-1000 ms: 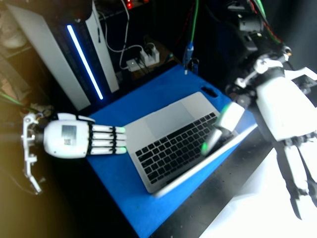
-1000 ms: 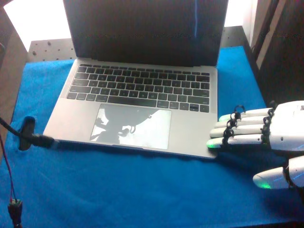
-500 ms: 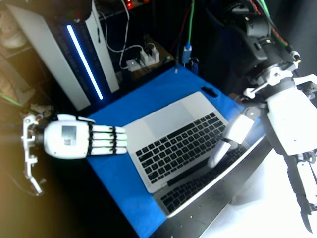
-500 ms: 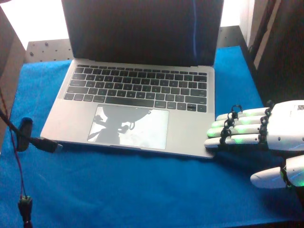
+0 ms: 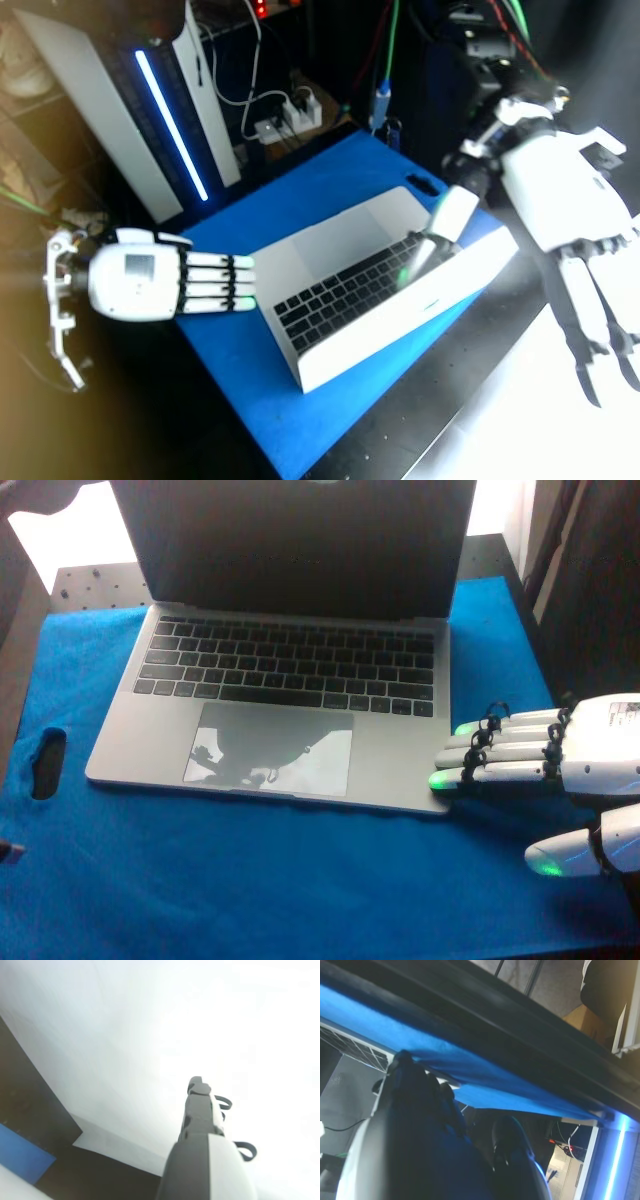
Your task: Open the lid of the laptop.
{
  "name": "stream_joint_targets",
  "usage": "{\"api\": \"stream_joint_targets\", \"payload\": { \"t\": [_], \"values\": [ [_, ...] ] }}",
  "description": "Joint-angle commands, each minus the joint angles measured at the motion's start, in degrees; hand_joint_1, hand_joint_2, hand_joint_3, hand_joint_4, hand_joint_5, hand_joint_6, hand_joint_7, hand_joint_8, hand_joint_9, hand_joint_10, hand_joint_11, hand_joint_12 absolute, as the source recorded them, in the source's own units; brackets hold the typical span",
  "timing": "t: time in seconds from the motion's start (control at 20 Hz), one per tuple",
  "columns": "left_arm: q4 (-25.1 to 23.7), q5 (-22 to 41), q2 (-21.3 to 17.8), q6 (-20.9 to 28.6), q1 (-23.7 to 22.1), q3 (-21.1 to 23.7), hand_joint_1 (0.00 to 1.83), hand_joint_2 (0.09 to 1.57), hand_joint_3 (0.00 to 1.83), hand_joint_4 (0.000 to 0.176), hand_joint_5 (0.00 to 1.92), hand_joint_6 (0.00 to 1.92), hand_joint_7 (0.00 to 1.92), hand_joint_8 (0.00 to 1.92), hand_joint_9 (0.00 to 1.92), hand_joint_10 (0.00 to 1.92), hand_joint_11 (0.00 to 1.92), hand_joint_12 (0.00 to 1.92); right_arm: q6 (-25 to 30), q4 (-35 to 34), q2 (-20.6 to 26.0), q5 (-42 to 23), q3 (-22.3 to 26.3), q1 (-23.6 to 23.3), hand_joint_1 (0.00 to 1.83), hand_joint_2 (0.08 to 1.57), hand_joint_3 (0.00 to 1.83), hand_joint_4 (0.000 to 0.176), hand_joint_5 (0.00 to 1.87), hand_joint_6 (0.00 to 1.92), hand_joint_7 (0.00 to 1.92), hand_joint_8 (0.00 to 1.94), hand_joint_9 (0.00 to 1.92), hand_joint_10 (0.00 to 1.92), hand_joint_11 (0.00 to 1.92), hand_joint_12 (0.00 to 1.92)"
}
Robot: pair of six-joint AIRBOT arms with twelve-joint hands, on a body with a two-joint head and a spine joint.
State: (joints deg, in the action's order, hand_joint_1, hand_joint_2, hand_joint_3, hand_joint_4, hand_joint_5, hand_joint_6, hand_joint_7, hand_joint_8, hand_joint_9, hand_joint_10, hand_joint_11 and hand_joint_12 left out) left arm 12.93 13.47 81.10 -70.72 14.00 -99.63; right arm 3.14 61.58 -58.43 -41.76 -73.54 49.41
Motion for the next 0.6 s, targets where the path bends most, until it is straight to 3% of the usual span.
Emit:
{"api": "stream_joint_targets", "payload": {
  "t": [0.0, 0.05, 0.1, 0.15, 0.25, 0.35, 0.45, 0.5, 0.55],
  "values": [
    [0.0, 8.7, -0.7, 1.8, -0.3, 1.5, 0.33, 0.99, 0.03, 0.176, 0.00, 0.00, 0.00, 0.00, 0.00, 0.00, 0.00, 0.00, 0.5, -0.1, -1.7, -0.8, 0.5, -0.5, 0.00, 1.43, 0.00, 0.000, 0.00, 0.00, 0.00, 0.00, 0.00, 0.00, 0.00, 0.00],
    [-1.3, 10.2, -1.9, 1.8, -0.3, 3.4, 0.24, 0.99, 0.03, 0.176, 0.00, 0.00, 0.00, 0.00, 0.00, 0.00, 0.00, 0.00, 0.5, -0.1, -1.7, -0.8, 0.5, -0.5, 0.00, 1.43, 0.00, 0.000, 0.00, 0.00, 0.00, 0.00, 0.00, 0.00, 0.00, 0.00],
    [-2.6, 11.9, -3.1, 1.8, -0.2, 5.4, 0.16, 1.05, 0.01, 0.112, 0.00, 0.00, 0.00, 0.00, 0.00, 0.00, 0.00, 0.00, 0.5, -0.1, -1.7, -0.8, 0.6, -0.5, 0.00, 1.43, 0.00, 0.000, 0.00, 0.00, 0.00, 0.00, 0.00, 0.00, 0.00, 0.00],
    [-3.2, 13.9, -4.2, 1.8, 0.3, 7.2, 0.29, 1.08, 0.02, 0.055, 0.00, 0.00, 0.00, 0.00, 0.00, 0.00, 0.00, 0.00, 0.6, -0.2, -1.7, -0.8, 0.6, -0.5, 0.00, 1.43, 0.00, 0.000, 0.00, 0.00, 0.00, 0.00, 0.00, 0.00, 0.00, 0.00],
    [-3.9, 18.2, -6.6, 1.8, 1.5, 10.9, 0.53, 1.12, 0.02, 0.000, 0.00, 0.00, 0.00, 0.00, 0.00, 0.00, 0.00, 0.00, 1.1, -0.2, -1.7, -0.8, 0.6, -0.5, 0.00, 1.43, 0.00, 0.000, 0.00, 0.00, 0.00, 0.00, 0.00, 0.00, 0.00, 0.00],
    [-5.2, 20.8, -8.8, 1.8, 2.2, 13.8, 0.68, 1.20, 0.01, 0.000, 0.00, 0.00, 0.00, 0.00, 0.00, 0.00, 0.00, 0.00, 1.4, -0.2, -1.7, -0.8, 0.7, -0.5, 0.00, 1.44, 0.00, 0.000, 0.00, 0.00, 0.00, 0.00, 0.00, 0.00, 0.00, 0.00],
    [-6.4, 23.6, -11.0, 1.8, 3.1, 16.7, 0.60, 1.25, 0.02, 0.000, 0.01, 0.00, 0.00, 0.00, 0.00, 0.00, 0.00, 0.00, 1.5, -0.4, -1.7, -0.8, 0.8, -0.5, 0.00, 1.44, 0.00, 0.000, 0.00, 0.00, 0.00, 0.00, 0.00, 0.00, 0.00, 0.00],
    [-6.6, 25.7, -12.6, 1.8, 3.9, 18.6, 0.48, 1.27, 0.02, 0.040, 0.01, 0.00, 0.00, 0.00, 0.00, 0.00, 0.00, 0.00, 1.5, -0.6, -1.7, -0.8, 0.8, -0.5, 0.00, 1.44, 0.00, 0.000, 0.00, 0.00, 0.00, 0.00, 0.00, 0.00, 0.00, 0.00],
    [-6.6, 28.2, -14.0, 1.9, 4.8, 20.2, 0.62, 1.25, 0.01, 0.074, 0.00, 0.00, 0.00, 0.00, 0.00, 0.00, 0.00, 0.00, 1.5, -0.8, -1.7, -0.8, 0.9, -0.5, 0.00, 1.44, 0.00, 0.000, 0.00, 0.00, 0.00, 0.00, 0.00, 0.00, 0.00, 0.00]
  ]
}}
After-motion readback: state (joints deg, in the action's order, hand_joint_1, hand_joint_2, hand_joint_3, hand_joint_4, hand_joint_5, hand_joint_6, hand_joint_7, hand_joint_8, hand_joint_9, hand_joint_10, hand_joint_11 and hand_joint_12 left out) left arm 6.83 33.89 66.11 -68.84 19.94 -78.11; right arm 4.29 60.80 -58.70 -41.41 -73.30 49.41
